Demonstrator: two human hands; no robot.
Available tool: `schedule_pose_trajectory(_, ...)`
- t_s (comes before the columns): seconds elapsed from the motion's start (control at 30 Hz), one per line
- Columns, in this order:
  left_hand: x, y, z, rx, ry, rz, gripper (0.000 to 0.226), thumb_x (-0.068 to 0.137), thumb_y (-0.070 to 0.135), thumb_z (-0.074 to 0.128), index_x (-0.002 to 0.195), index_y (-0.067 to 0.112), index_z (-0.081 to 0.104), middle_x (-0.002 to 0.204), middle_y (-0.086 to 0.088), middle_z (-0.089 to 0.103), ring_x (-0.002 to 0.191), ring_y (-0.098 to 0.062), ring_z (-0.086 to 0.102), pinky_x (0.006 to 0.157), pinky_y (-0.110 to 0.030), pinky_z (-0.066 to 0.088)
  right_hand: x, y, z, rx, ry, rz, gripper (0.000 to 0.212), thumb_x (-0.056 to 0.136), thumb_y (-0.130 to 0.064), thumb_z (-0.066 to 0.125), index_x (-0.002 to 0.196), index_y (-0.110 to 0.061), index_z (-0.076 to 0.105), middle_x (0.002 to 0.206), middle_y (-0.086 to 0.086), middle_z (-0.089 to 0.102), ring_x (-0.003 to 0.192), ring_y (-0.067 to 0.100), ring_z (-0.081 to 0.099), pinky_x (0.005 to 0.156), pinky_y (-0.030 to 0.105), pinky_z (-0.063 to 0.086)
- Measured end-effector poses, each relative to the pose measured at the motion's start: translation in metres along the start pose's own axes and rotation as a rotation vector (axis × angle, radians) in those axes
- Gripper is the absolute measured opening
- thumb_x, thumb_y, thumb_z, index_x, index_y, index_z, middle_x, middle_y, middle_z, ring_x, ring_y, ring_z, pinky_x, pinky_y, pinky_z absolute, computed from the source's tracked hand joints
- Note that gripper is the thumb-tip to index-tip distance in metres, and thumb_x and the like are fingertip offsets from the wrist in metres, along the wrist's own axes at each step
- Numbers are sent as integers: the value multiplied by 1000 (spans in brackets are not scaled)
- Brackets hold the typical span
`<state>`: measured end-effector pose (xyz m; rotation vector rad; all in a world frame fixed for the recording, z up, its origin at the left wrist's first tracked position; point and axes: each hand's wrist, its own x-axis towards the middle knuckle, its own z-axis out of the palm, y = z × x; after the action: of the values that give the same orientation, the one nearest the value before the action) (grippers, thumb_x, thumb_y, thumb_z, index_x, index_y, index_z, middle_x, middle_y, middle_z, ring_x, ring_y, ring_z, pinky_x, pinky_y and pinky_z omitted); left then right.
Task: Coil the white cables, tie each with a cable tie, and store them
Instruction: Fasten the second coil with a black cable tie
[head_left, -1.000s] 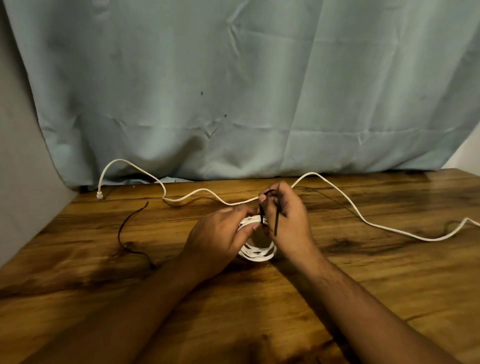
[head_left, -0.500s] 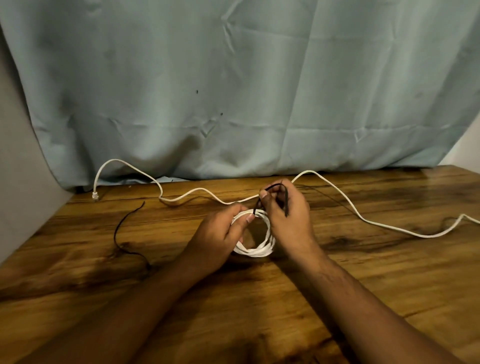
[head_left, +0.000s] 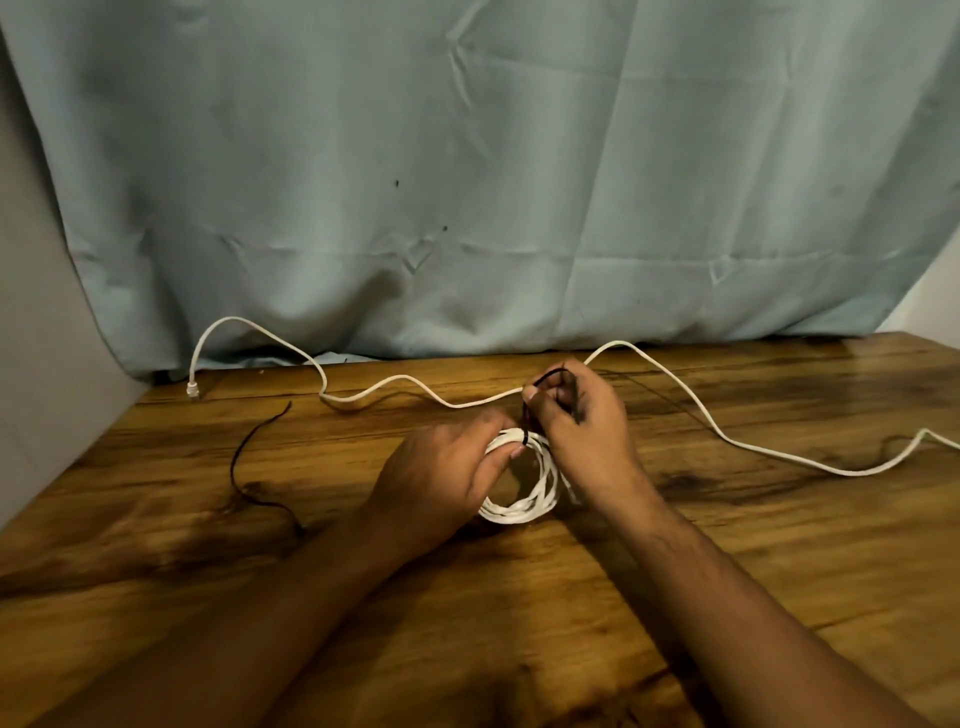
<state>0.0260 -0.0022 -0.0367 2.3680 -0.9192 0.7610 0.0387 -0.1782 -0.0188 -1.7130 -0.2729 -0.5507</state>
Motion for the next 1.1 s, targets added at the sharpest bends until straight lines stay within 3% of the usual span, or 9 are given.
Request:
schedule_pose_trajectory(0.13, 0, -3, 2, 20, -17, -34, 31, 101, 47, 43, 118, 28, 62, 101, 5, 74, 88, -18, 68, 71, -36, 51, 0, -1, 1, 84, -16, 51, 13, 94, -2, 69, 85, -11, 64, 74, 7, 70, 69, 21, 64, 67, 37, 54)
schedule_pose_trajectory(0.37, 1, -14, 0, -33, -57, -126, 31, 100, 48, 42, 119, 32, 60, 104, 8, 73, 92, -16, 67, 76, -39, 52, 0, -11, -3, 169, -140, -9, 3, 97, 2, 64, 98, 4, 63, 75, 12, 70, 69, 18, 67, 66, 25, 56)
schedule_pose_trajectory(0.57, 1, 3, 0, 87, 23, 66, 34, 100, 46, 42, 114, 24, 64, 94, 4, 74, 81, -19, 68, 62, -30, 44, 1, -9, -5, 137, -108, 180, 11, 96, -1, 67, 87, -7, 65, 65, -3, 65, 58, 5, 60, 55, 18, 49)
schedule_pose_trajectory(0.7, 2, 9, -1, 143, 38, 83, 37, 99, 50, 46, 119, 22, 61, 87, 1, 74, 75, -25, 70, 54, -31, 47, 2, -7, -6, 280, -129, 406, 3, 93, 6, 64, 90, 7, 63, 70, 18, 59, 53, 22, 55, 45, 26, 48)
schedule_pose_trajectory(0.77, 2, 12, -4, 183, 68, 110, 32, 95, 43, 60, 120, 23, 61, 77, 4, 72, 65, -19, 67, 50, -26, 32, 4, -7, -10, 322, -164, 521, 9, 92, 7, 63, 84, 4, 63, 66, 17, 60, 45, 22, 56, 40, 26, 50)
schedule_pose_trajectory(0.83, 2, 12, -4, 198, 86, 143, 34, 94, 41, 62, 123, 25, 62, 78, 6, 72, 65, -14, 65, 52, -22, 29, 6, -5, -13, 342, -195, 592, 14, 92, 7, 62, 82, -2, 63, 61, 14, 62, 41, 20, 56, 36, 26, 50)
schedule_pose_trajectory(0.93, 3, 9, -3, 35, -2, 72, 38, 98, 49, 48, 128, 30, 62, 105, 7, 77, 90, -17, 72, 67, -34, 54, 5, -1, -11, 338, -222, 692, 8, 94, 8, 59, 93, 2, 64, 61, 15, 62, 38, 19, 57, 33, 24, 48)
schedule_pose_trajectory(1.0, 2, 7, -1, -37, -32, 2, 37, 98, 51, 46, 127, 33, 62, 111, 9, 76, 97, -15, 71, 76, -39, 56, 2, 5, -8, 347, -208, 721, 15, 93, 8, 61, 108, 6, 61, 61, 16, 60, 36, 18, 56, 32, 23, 46)
schedule_pose_trajectory(1.1, 2, 1, -2, -149, -45, -102, 31, 98, 48, 50, 123, 33, 63, 110, 15, 74, 99, -5, 69, 82, -37, 55, 0, 7, -7, 344, -250, 655, 12, 92, 1, 68, 103, 4, 65, 71, 17, 65, 48, 20, 60, 45, 27, 54)
